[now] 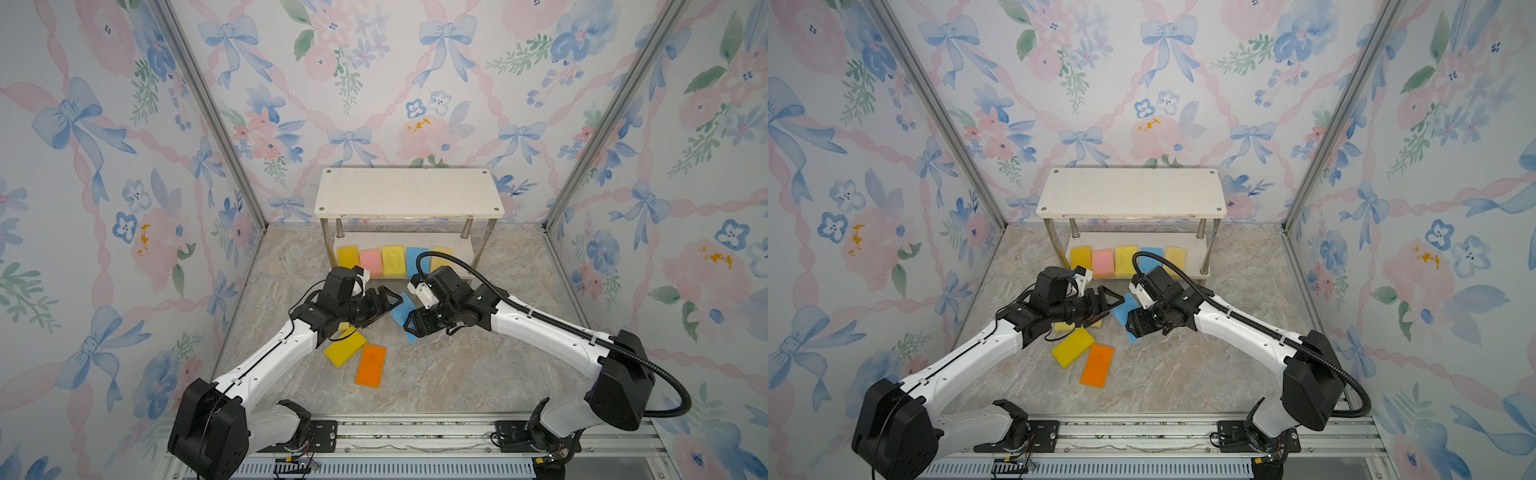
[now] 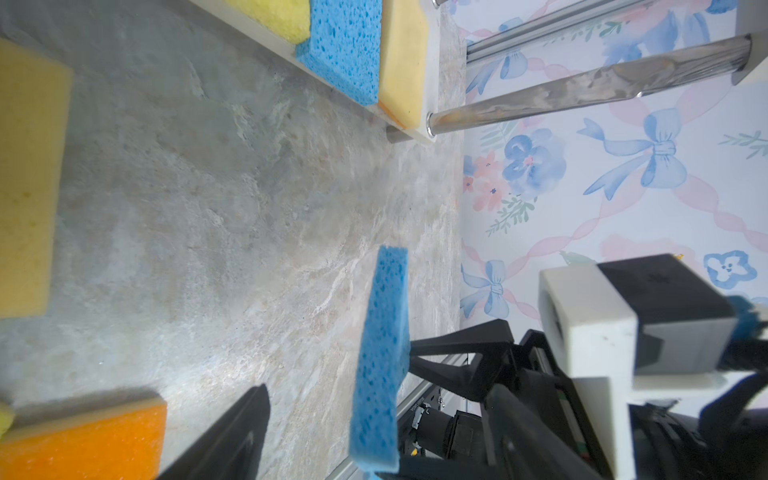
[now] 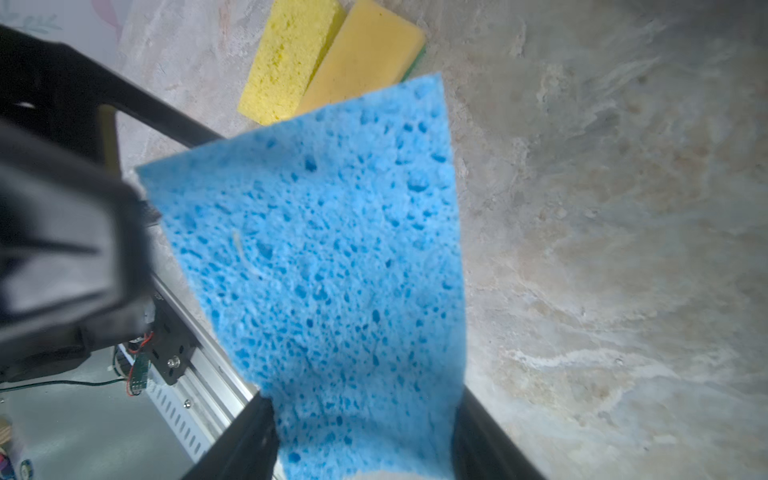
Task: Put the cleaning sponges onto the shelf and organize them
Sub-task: 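Hold the blue sponge up with the right gripper while the left gripper approaches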
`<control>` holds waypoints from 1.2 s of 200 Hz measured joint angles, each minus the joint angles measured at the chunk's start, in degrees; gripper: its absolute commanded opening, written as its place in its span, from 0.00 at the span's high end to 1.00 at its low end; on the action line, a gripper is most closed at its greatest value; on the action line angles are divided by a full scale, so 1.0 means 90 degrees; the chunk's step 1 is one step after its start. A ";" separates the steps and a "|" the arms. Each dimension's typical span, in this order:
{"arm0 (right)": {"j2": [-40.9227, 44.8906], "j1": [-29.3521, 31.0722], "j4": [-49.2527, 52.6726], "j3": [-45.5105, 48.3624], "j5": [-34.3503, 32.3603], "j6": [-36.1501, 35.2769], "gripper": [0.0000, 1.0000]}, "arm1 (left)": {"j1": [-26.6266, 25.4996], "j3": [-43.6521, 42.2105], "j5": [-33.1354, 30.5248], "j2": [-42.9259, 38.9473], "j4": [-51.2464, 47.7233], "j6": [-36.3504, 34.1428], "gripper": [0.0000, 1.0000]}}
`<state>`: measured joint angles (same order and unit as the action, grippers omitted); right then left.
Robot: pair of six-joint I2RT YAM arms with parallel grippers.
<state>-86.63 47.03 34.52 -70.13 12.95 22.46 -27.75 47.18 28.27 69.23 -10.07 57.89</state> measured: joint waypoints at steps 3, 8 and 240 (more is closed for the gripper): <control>0.0007 0.0000 0.0002 -0.0017 0.0017 0.0015 0.36 | -0.0005 0.0000 0.0005 0.0010 0.0019 0.0012 0.31; 0.0019 0.0000 0.0010 -0.0049 0.0039 0.0039 0.36 | -0.0024 0.0000 0.0005 0.0029 0.0063 0.0058 0.38; 0.1763 -0.2171 -0.2645 0.1928 0.3929 0.3033 0.36 | 0.0294 0.1081 0.1540 0.0673 0.0619 -0.0573 1.00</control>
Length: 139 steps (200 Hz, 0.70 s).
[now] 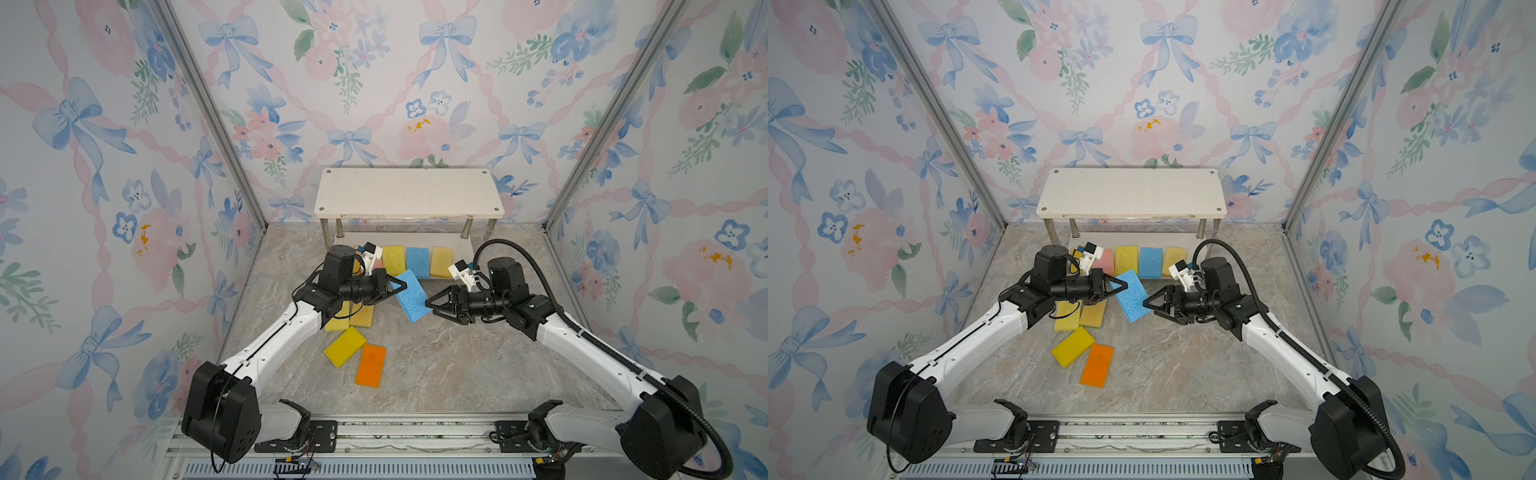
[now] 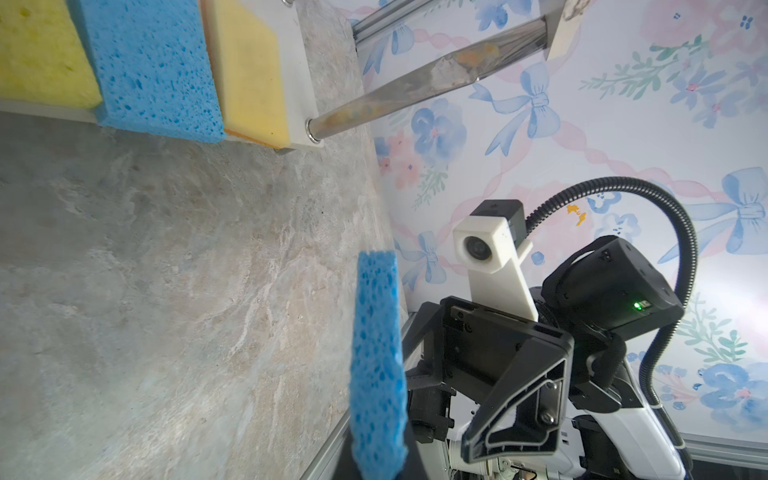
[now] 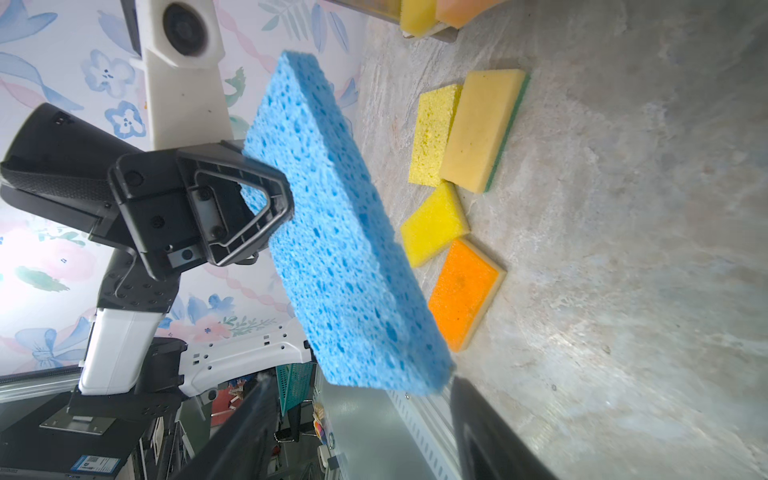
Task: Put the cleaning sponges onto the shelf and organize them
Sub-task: 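Hold the blue sponge up with the right gripper while the left gripper approaches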
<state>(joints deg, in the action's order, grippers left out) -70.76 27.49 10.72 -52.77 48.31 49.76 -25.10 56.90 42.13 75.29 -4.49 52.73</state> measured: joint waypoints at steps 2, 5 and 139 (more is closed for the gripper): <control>0.0000 0.0000 -0.0015 0.0000 0.0005 -0.0002 0.36 | 0.0000 -0.0002 0.0000 -0.0005 0.0015 0.0002 1.00; 0.0000 0.0000 -0.0039 0.0000 0.0015 0.0012 0.37 | 0.0002 -0.0005 0.0000 -0.0015 0.0024 0.0012 1.00; -0.0073 0.0041 -0.0063 0.0002 0.0061 0.0019 0.46 | 0.0002 -0.0243 0.0092 -0.0316 0.0580 0.0534 1.00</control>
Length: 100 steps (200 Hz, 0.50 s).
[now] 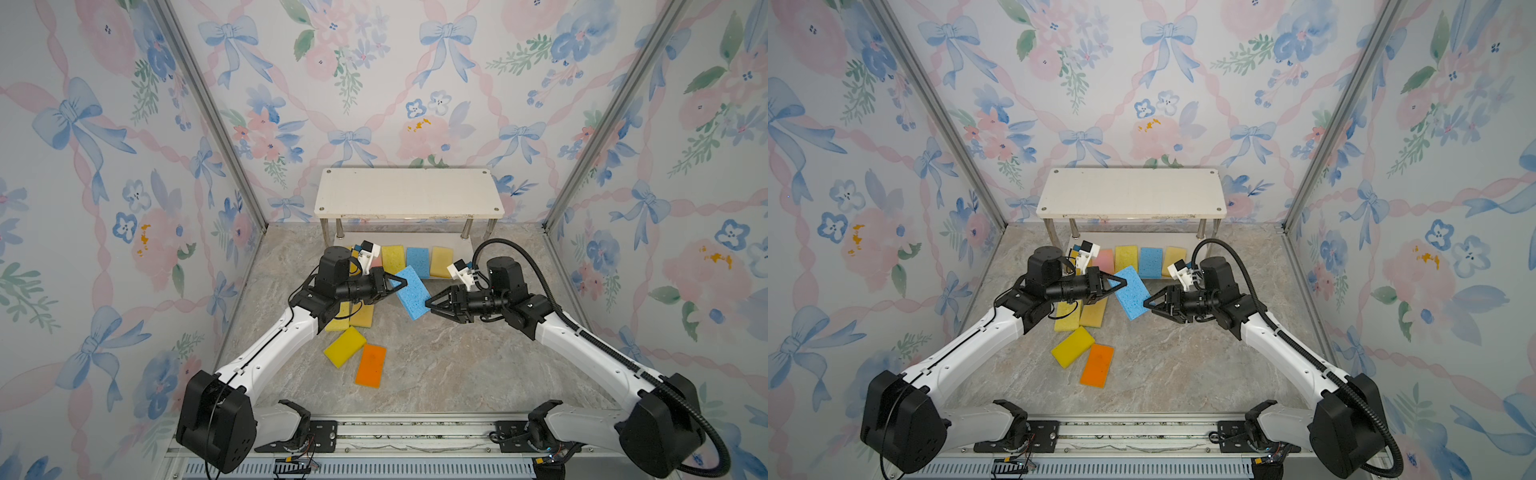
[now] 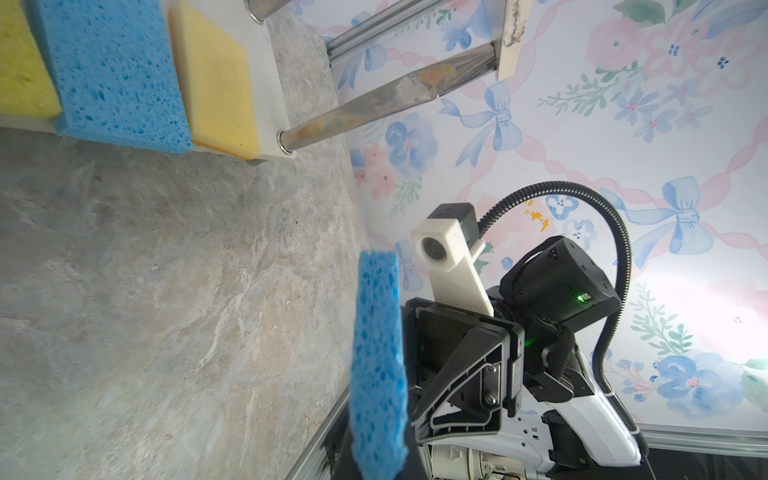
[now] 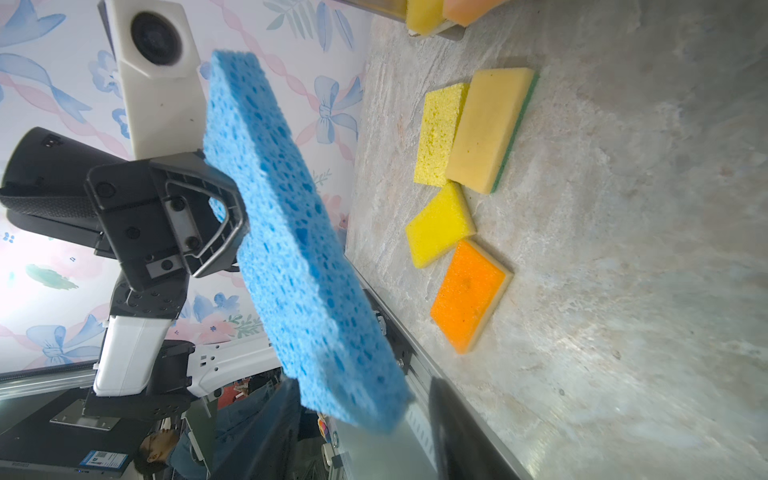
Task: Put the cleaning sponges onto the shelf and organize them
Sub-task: 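Hold the blue sponge up with the right gripper while the left gripper approaches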
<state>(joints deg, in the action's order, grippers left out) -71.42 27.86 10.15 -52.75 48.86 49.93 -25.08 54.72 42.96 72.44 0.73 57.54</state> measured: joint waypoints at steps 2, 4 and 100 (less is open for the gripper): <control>0.0000 0.0000 0.0000 0.0000 0.0000 -0.0002 0.46 | -0.0002 -0.0002 0.0000 -0.0005 0.0002 0.0000 1.00; 0.0000 0.0000 0.0000 0.0000 0.0000 0.0000 0.46 | 0.0000 -0.0005 0.0000 -0.0010 0.0007 0.0002 1.00; -0.0066 0.0022 -0.0034 -0.0036 -0.0005 0.0010 0.64 | -0.0002 -0.0141 0.0049 -0.0058 0.0051 0.0034 1.00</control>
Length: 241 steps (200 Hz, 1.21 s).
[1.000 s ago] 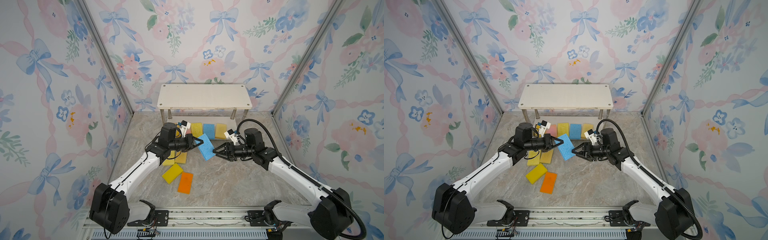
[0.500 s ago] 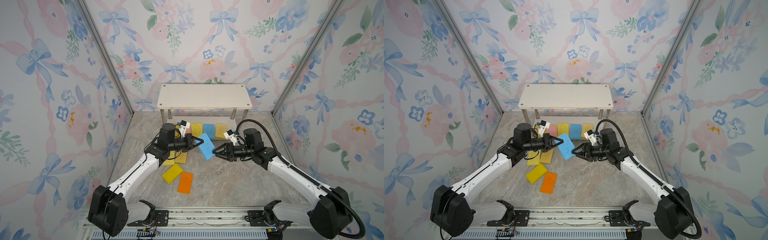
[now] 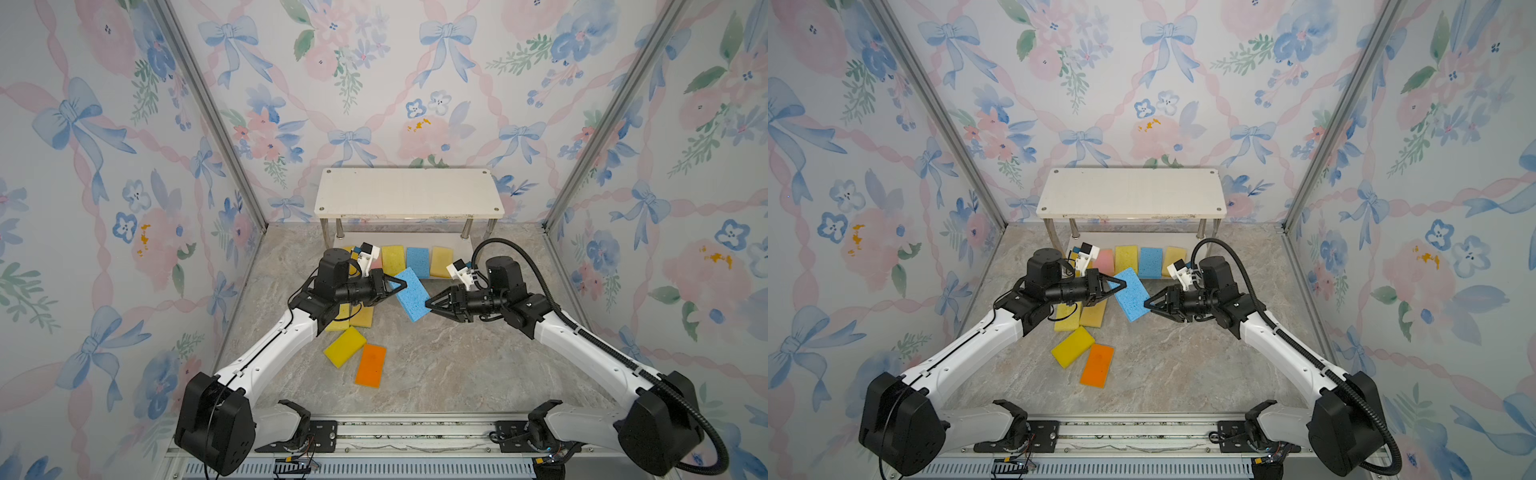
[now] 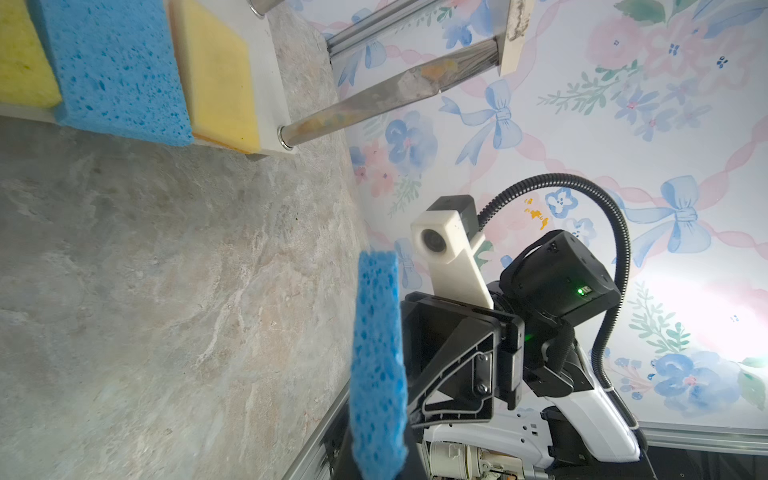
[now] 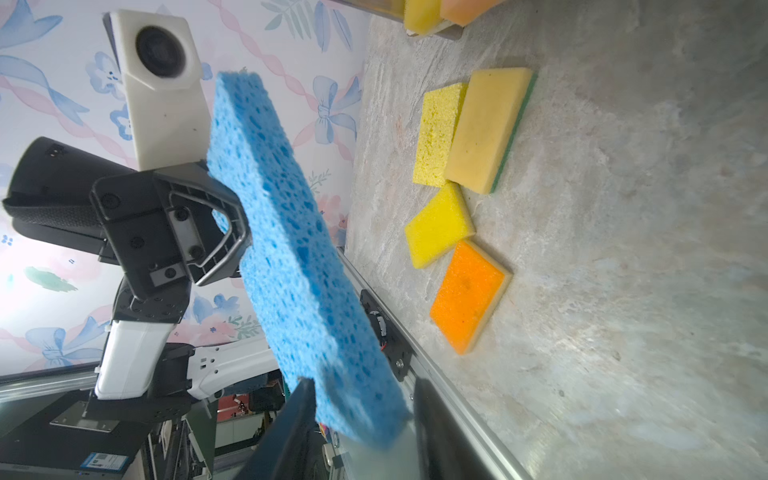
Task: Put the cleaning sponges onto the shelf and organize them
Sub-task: 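Hold the blue sponge up with the right gripper while the left gripper approaches, then raise the blue sponge onto the shelf top with the right gripper while left draws back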
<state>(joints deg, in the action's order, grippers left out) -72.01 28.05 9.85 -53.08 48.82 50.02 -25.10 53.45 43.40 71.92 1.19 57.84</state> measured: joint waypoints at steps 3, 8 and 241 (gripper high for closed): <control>0.0000 0.0005 0.0000 -0.0005 -0.0005 0.0017 0.66 | 0.0000 0.0000 0.0000 0.0000 0.0000 0.0010 1.00; 0.0000 0.0015 -0.0007 -0.0007 -0.0015 0.0010 0.68 | 0.0000 0.0000 0.0007 0.0000 0.0000 0.0017 1.00; -0.2346 0.1263 0.0032 -0.5226 -0.2331 0.0449 0.93 | 0.1122 -0.3179 -0.1469 -0.4517 -0.0896 0.1474 0.20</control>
<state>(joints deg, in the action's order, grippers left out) -93.12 39.42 10.13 -100.12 27.83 54.06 -15.00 24.84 30.17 31.27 -6.87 71.11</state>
